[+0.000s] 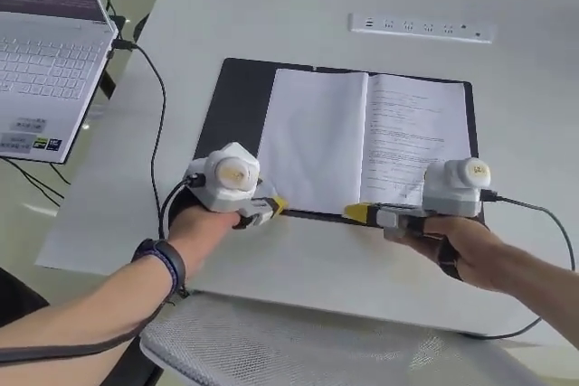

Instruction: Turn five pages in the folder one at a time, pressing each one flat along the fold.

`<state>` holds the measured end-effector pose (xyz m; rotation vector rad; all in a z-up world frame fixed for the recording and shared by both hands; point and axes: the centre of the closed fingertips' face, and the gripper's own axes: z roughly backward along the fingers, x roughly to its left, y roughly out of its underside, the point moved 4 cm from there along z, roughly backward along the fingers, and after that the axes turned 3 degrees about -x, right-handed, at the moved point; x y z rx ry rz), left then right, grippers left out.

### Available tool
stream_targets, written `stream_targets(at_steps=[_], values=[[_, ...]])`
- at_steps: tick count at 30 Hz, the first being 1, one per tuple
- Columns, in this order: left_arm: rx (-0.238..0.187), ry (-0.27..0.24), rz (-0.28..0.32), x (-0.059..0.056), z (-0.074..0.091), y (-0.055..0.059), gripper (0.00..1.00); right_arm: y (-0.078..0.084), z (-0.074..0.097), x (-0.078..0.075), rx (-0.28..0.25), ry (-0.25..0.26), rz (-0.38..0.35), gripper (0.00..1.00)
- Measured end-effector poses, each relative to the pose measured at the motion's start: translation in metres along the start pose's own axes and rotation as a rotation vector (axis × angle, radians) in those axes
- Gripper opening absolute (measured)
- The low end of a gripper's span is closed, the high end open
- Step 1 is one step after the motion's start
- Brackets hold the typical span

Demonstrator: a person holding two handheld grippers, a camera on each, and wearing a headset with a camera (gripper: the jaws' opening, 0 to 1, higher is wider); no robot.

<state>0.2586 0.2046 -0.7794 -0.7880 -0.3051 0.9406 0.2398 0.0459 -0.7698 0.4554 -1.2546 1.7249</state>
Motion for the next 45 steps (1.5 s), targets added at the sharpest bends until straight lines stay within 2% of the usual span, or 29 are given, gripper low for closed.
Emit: stream_targets(at_steps=[2,6,16,19,22,25,31,32,37,45], values=[[-0.005,0.001,0.014,0.004,-0.002,0.0,0.35,-0.001,0.002,0.002,0.009,-0.001,0.011,0.06],[-0.006,0.012,0.02,0.001,-0.002,-0.001,0.38,-0.006,0.007,0.007,-0.001,-0.003,0.046,0.11],[-0.009,0.035,-0.025,-0.003,0.005,-0.01,0.45,-0.016,0.027,0.004,-0.027,0.058,0.127,0.24],[-0.016,0.037,-0.034,-0.003,0.009,-0.013,0.46,-0.023,0.037,0.001,-0.038,0.091,0.182,0.26],[-0.024,0.041,-0.036,-0.002,0.014,-0.017,0.49,-0.028,0.047,0.0,-0.058,0.11,0.195,0.3],[-0.058,0.045,-0.026,-0.003,0.021,-0.025,0.5,-0.035,0.057,-0.004,-0.071,0.142,0.228,0.32],[-0.092,0.049,-0.058,-0.001,0.033,-0.04,0.54,-0.052,0.08,-0.002,-0.109,0.198,0.296,0.38],[-0.098,0.049,-0.062,0.0,0.035,-0.043,0.54,-0.056,0.085,-0.003,-0.122,0.221,0.321,0.39],[-0.139,0.043,-0.087,0.0,0.055,-0.061,0.57,-0.067,0.105,0.001,-0.159,0.263,0.363,0.47],[-0.184,0.029,-0.102,0.003,0.082,-0.078,0.64,-0.077,0.134,0.01,-0.192,0.323,0.441,0.56]])
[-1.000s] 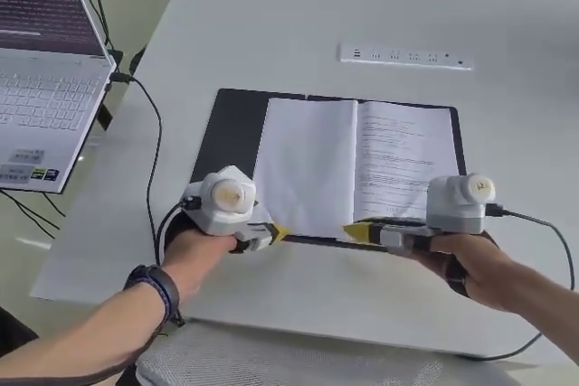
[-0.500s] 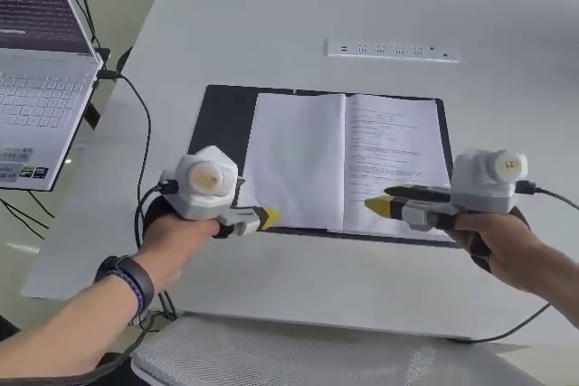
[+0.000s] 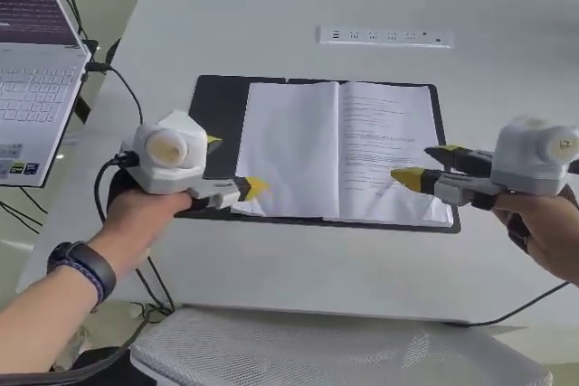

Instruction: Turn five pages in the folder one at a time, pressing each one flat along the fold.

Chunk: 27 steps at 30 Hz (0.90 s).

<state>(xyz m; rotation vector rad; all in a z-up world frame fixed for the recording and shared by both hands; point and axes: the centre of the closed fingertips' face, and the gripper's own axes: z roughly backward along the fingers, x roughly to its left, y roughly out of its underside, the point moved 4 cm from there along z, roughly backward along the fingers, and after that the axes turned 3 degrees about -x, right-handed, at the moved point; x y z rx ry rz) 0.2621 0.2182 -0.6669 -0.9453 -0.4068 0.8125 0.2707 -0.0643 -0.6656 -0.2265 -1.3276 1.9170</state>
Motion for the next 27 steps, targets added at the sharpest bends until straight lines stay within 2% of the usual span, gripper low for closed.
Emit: stream_targets(at_steps=[8,15,21,27], values=[[-0.028,-0.018,-0.007,0.005,0.023,-0.011,0.69,-0.009,0.031,-0.007,-0.025,0.059,0.034,0.63],[-0.043,-0.039,0.012,0.008,0.039,-0.01,0.73,-0.003,0.055,-0.007,-0.013,0.101,0.052,0.68],[-0.054,-0.049,0.027,0.003,0.048,-0.007,0.75,0.004,0.066,-0.002,-0.011,0.123,0.055,0.71],[-0.05,-0.039,0.031,-0.001,0.048,-0.003,0.76,0.014,0.07,0.004,-0.011,0.135,0.03,0.71]])
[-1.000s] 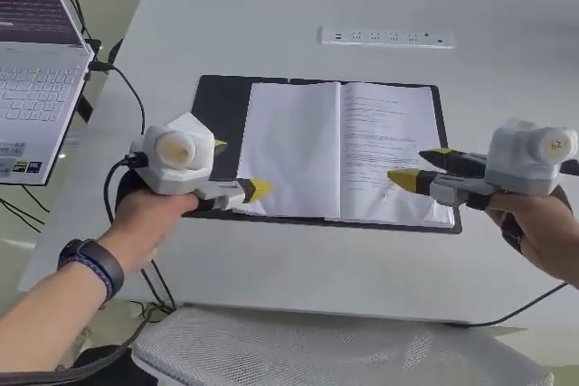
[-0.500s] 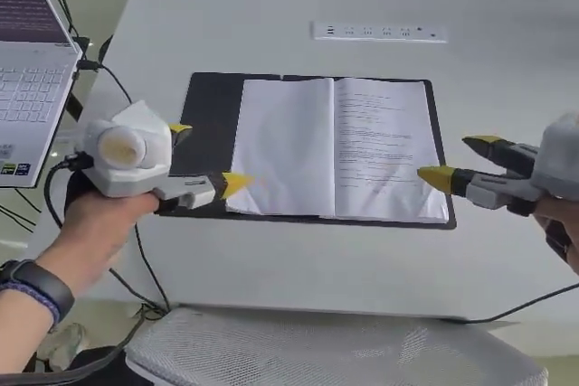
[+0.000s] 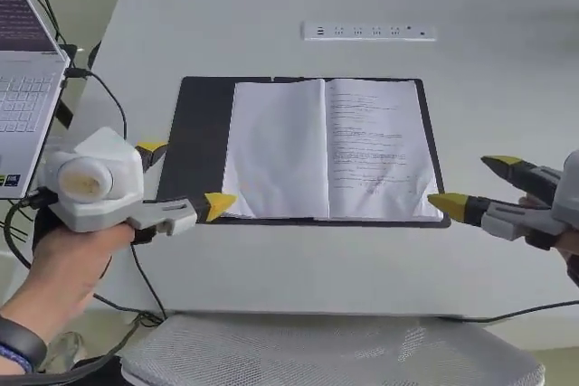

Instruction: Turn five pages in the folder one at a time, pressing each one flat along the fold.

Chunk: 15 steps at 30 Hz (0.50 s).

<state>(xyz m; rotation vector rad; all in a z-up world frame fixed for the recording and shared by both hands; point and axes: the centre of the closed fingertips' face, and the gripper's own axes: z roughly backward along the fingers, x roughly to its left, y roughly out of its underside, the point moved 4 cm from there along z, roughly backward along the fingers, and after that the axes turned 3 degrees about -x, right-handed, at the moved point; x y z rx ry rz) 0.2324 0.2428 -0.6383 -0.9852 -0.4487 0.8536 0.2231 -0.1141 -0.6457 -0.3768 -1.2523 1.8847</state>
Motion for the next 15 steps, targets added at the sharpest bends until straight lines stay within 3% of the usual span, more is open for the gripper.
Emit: stream_targets(at_steps=[15], values=[[0.001,0.015,-0.006,-0.0001,-0.0072,-0.0044,0.75,0.0067,0.0009,0.0027,-0.005,0.004,-0.038,0.7]])
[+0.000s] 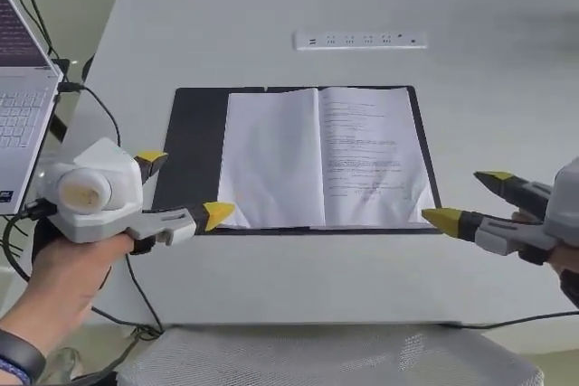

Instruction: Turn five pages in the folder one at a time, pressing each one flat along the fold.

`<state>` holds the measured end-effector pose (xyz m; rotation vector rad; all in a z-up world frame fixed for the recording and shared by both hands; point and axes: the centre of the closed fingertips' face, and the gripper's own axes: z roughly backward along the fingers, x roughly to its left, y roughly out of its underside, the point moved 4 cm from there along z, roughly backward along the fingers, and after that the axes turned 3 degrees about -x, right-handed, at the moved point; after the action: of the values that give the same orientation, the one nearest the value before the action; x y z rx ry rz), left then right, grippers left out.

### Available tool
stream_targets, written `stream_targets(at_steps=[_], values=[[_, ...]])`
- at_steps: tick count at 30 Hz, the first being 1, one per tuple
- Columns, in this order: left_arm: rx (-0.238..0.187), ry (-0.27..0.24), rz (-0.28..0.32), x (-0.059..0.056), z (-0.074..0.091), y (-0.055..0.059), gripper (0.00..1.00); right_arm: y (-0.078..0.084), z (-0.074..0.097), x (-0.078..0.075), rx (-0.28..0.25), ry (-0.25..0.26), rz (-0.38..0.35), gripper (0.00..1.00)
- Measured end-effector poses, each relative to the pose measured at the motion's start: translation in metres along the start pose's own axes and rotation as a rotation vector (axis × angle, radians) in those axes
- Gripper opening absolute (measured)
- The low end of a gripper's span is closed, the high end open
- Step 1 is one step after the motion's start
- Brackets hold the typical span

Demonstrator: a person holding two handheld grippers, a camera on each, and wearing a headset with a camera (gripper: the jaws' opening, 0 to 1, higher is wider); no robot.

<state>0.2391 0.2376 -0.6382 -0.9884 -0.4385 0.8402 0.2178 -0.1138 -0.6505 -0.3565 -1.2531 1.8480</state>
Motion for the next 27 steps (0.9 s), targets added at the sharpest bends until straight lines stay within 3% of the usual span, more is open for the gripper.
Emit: stream_targets(at_steps=[5,12,17,27], values=[[0.008,0.009,-0.008,0.001,-0.005,-0.001,0.75,0.007,-0.001,0.002,0.026,-0.001,0.009,0.7],[0.007,0.043,-0.034,-0.004,-0.022,-0.012,0.75,0.011,0.005,-0.002,0.027,0.014,-0.005,0.7],[0.001,0.089,-0.062,-0.015,-0.045,-0.025,0.75,0.013,0.011,-0.006,0.024,0.027,-0.013,0.7],[-0.005,0.199,-0.099,-0.052,-0.096,-0.047,0.75,0.02,0.018,-0.013,0.031,0.054,-0.027,0.71]])
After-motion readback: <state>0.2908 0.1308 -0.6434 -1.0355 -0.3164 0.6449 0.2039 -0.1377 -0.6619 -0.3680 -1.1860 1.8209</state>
